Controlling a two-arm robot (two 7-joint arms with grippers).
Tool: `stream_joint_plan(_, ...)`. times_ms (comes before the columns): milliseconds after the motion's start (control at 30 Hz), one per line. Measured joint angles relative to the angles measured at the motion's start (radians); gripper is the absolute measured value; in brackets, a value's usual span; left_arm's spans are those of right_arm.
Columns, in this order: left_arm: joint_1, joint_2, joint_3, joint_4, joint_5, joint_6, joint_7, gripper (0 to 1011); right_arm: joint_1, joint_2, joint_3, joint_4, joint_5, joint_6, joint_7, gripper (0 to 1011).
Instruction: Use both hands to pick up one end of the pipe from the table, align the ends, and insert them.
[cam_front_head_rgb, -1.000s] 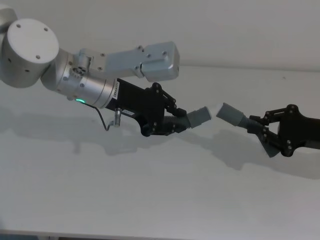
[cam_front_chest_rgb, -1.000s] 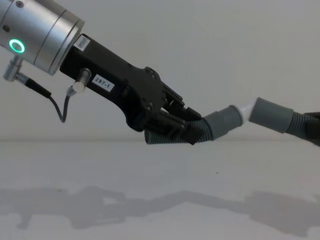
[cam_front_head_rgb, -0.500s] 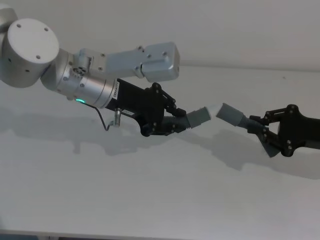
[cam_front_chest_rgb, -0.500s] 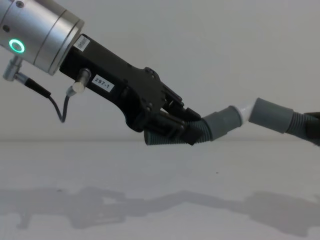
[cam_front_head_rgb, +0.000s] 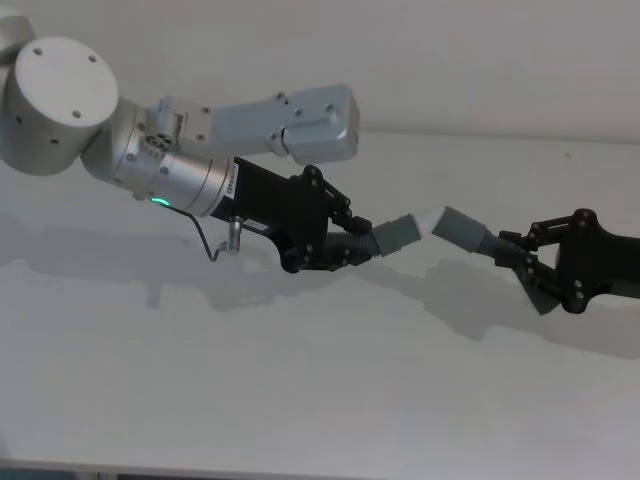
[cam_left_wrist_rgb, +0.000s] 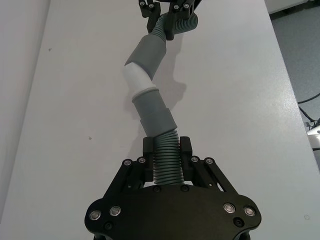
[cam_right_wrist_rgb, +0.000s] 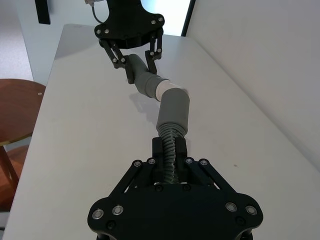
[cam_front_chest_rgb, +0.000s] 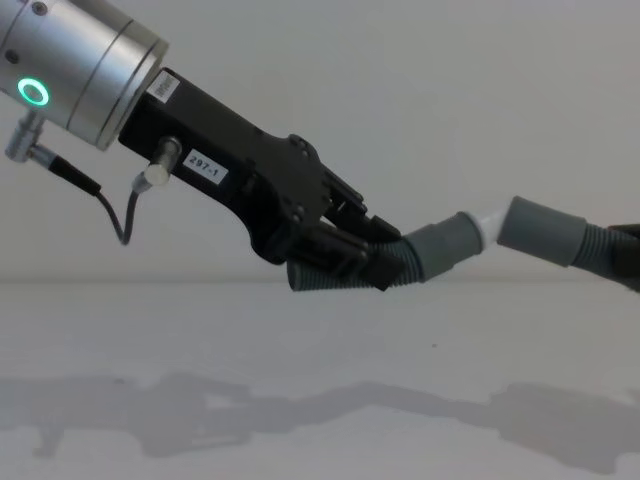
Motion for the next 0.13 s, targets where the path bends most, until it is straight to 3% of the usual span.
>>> stream_joint_plan(133, 0.000, 0.000, 0.000, 0.000, 0.000, 0.000, 0.000, 299, 0.000, 0.000, 0.000, 0.000, 0.000, 0.000, 0.000, 143)
